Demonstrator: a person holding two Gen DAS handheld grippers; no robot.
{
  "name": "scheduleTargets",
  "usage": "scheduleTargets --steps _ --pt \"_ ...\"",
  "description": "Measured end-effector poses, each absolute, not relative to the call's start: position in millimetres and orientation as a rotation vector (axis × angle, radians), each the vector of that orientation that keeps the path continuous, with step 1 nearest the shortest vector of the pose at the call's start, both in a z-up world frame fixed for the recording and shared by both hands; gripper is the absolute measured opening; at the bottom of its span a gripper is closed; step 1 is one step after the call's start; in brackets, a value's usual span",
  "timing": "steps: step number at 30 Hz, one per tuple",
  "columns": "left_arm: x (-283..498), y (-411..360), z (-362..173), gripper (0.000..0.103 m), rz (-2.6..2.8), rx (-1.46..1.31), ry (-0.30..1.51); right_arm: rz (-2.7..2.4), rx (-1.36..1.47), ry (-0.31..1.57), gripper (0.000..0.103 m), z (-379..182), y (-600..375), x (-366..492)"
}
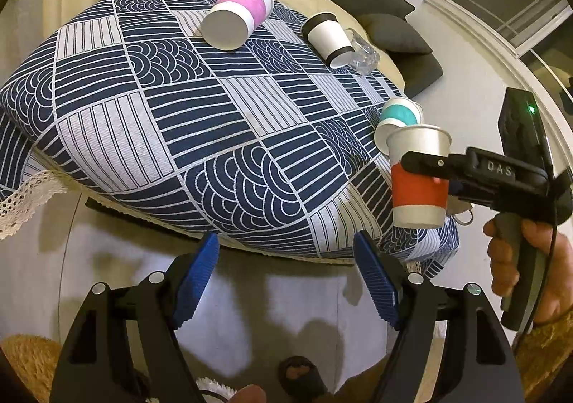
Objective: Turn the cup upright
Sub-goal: 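Rotate the right gripper to turn the red-banded cup upright, then lower the upright red-banded cup onto the tablecloth and open the right gripper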
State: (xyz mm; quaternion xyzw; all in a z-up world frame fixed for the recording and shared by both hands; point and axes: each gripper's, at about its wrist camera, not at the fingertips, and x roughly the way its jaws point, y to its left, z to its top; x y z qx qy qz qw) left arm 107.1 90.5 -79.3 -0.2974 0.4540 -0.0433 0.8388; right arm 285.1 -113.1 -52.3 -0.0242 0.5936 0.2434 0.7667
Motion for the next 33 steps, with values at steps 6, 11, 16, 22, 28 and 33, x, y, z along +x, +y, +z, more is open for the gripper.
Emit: scheduleTargets --steps 6,11,16,22,28,33 --pt "110 82 -79 0.076 -0.109 -0.594 0.964 0.552 -0.028 1.170 0.065 -46 -120 269" --pt "113 79 -83 0.076 -0.110 -0.581 0.980 0.559 -0.026 0.965 0.065 -36 -129 253" --pt "113 77 -78 0.076 -0.127 -0.581 0.940 0.572 0.058 0.721 0.065 -29 -142 240" --pt "104 89 -67 0.076 -0.117 -0.624 0.834 0.489 -0.023 0.438 0.065 -48 -136 218" --pt "98 93 -59 0.076 -0.106 -0.633 0.745 0.409 -0.141 0.385 0.065 -83 -116 206" --pt "103 89 -61 0.076 -0.140 -0.652 0.732 0.395 -0.176 0.357 0.066 -96 -106 202"
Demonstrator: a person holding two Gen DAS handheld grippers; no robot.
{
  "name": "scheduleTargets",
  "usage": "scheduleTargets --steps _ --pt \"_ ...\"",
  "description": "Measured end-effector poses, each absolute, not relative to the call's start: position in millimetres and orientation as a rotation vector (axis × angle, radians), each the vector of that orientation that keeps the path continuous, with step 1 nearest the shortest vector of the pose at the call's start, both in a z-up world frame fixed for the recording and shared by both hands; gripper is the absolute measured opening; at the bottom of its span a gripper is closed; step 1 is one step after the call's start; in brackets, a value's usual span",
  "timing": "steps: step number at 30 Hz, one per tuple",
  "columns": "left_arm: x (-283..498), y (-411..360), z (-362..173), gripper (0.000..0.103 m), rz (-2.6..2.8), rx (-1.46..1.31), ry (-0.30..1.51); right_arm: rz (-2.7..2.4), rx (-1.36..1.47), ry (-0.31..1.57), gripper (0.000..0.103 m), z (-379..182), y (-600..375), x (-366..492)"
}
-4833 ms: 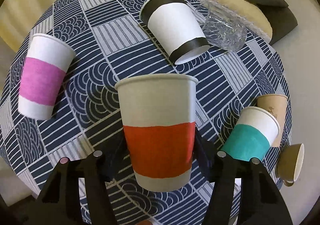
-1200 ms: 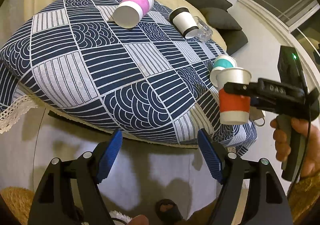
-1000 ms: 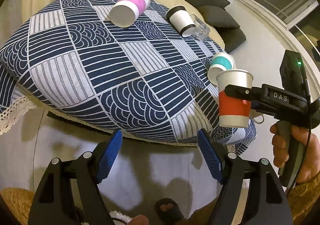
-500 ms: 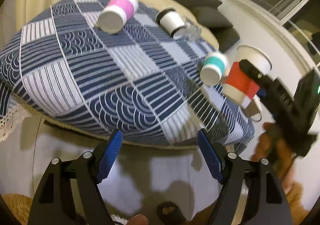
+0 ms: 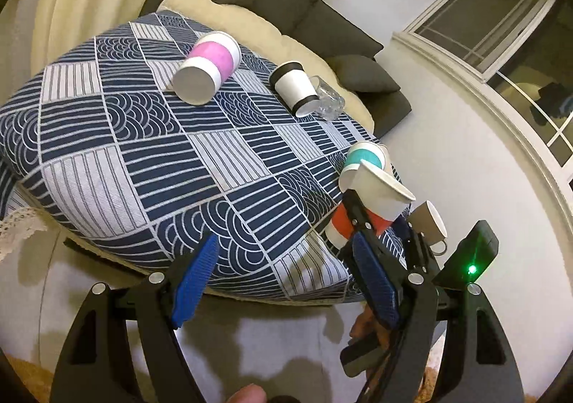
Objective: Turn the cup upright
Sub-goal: 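Lower the upright red-banded cup onto the tablecloth and open the right gripper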
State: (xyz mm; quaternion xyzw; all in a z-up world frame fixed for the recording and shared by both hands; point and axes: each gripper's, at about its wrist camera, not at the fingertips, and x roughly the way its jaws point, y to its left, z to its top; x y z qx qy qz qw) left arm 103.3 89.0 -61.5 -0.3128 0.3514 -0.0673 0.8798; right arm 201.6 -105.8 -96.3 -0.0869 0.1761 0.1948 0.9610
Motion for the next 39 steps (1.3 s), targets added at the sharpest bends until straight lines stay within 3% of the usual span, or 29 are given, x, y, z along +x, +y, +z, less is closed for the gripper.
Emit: scheduleTargets --steps 19,21,23,25,39 --pt "109 84 -67 0.076 -0.146 -0.637 0.752 0.366 -0.179 0.341 0.067 -107 -106 195" --pt "108 84 -67 0.076 -0.149 -0.635 0.751 0.366 -0.179 0.346 0.072 -107 -107 195" --pt "107 83 -66 0.076 -0.147 -0.628 0.748 0.372 -0.170 0.352 0.086 -107 -109 194" --pt "107 83 -65 0.076 -0.143 -0.622 0.746 0.372 -0.164 0.351 0.093 -106 -110 191" --pt "92 76 -45 0.077 -0.139 -0.538 0.671 0.391 -0.171 0.376 0.098 -71 -142 157"
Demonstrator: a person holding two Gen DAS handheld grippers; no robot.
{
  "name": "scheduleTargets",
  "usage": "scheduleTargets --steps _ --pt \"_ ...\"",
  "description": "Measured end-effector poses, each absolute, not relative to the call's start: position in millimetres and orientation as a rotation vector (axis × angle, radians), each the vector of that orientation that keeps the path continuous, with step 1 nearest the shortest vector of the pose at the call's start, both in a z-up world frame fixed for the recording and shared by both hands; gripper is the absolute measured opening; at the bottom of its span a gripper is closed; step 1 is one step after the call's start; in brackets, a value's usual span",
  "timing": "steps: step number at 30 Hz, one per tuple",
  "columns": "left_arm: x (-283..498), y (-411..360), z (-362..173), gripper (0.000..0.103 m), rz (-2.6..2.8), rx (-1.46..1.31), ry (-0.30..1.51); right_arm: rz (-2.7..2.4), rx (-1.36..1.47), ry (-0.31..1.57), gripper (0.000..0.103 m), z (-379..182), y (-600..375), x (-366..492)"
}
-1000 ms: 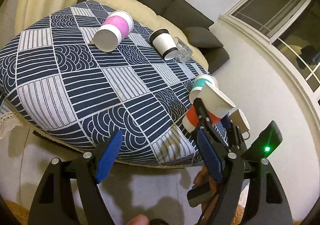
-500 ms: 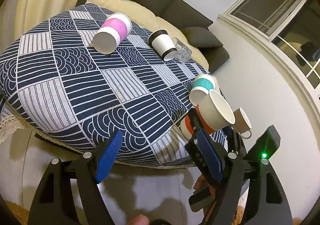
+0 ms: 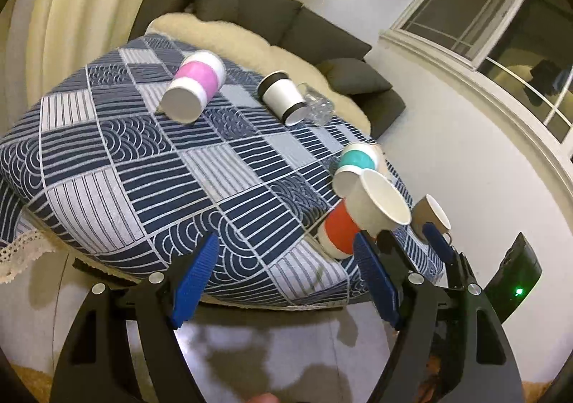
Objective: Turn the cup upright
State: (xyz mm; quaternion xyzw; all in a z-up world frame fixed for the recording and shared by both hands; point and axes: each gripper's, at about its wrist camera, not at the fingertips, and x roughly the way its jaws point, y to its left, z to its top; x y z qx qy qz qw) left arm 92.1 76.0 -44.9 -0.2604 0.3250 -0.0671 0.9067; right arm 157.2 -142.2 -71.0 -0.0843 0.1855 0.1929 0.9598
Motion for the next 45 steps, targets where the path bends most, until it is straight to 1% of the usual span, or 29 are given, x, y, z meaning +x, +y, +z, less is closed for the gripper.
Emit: scheduleTargets --steps 1,2,3,9,11,14,21,30,35,45 --pt "90 75 -42 0.081 -0.142 -0.527 0.662 0.395 -0.165 0.384 0.098 -68 -146 154" --pt "86 73 -37 0.089 -0.147 -0.514 0.643 0.398 -0.157 0.391 0.098 -63 -152 149" --pt "83 71 -34 0.094 -0.149 -0.504 0.627 0.397 -0.153 0.394 0.098 -59 -156 146" --pt "64 55 -13 0.094 -0.174 -0.413 0.565 0.425 -0.135 0.401 0.098 -30 -181 113" --pt "56 45 -7 0.096 -0.179 -0.347 0.550 0.432 -0.151 0.398 0.098 -23 -187 102" --pt "44 32 2 0.096 -0.178 -0.260 0.514 0.440 -0.171 0.388 0.098 -15 -199 85" --pt "21 4 14 0.096 -0.203 -0.137 0.502 0.461 -0.170 0.368 0.098 1 -220 58" --pt "2 -3 14 0.096 -0.213 -0.105 0.502 0.501 -0.167 0.372 0.098 -2 -230 50" --pt "3 -4 5 0.096 -0.207 -0.106 0.524 0.522 -0.150 0.394 0.098 -16 -232 49" --pt "8 -12 -1 0.096 -0.197 -0.063 0.546 0.536 -0.096 0.417 0.098 -19 -237 59"
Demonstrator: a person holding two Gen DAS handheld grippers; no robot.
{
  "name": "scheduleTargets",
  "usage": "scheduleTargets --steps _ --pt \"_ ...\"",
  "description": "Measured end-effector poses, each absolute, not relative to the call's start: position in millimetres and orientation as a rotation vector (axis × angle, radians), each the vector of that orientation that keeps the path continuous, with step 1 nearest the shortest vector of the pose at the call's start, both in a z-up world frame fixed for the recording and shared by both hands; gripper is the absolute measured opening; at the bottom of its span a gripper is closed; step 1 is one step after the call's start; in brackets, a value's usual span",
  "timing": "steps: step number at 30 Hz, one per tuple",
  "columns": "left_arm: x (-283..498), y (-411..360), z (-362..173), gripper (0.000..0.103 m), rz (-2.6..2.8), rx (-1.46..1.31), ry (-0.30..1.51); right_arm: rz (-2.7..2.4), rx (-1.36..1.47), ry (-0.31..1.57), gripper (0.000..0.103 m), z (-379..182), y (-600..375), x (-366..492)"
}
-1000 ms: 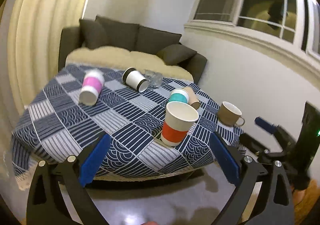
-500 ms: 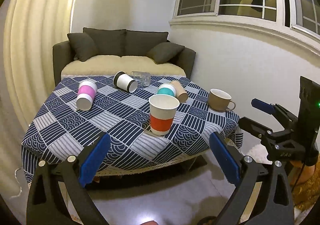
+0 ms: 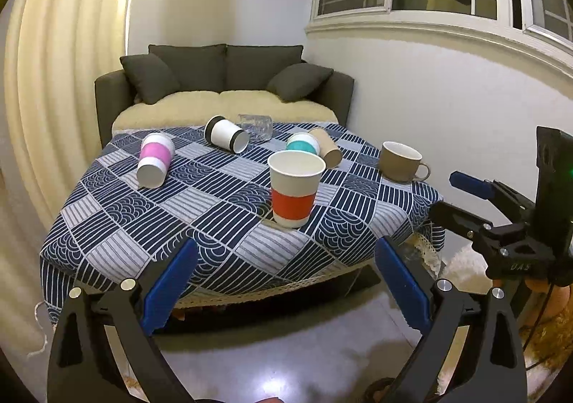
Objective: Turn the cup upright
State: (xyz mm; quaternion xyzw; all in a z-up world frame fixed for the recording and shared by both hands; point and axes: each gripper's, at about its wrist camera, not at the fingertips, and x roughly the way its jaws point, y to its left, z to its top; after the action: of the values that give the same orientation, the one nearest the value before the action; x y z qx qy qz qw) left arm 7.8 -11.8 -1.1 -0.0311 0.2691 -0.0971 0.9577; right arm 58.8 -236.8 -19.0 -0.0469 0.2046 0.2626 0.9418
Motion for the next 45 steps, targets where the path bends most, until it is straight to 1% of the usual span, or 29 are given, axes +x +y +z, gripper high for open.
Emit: scheduleTargets --steps 45 --pt "9.6 -17.1 -7.2 0.096 -0.211 -0.059 0.589 0.551 -0.120 0.435 0.098 -26.6 -228.8 59.6"
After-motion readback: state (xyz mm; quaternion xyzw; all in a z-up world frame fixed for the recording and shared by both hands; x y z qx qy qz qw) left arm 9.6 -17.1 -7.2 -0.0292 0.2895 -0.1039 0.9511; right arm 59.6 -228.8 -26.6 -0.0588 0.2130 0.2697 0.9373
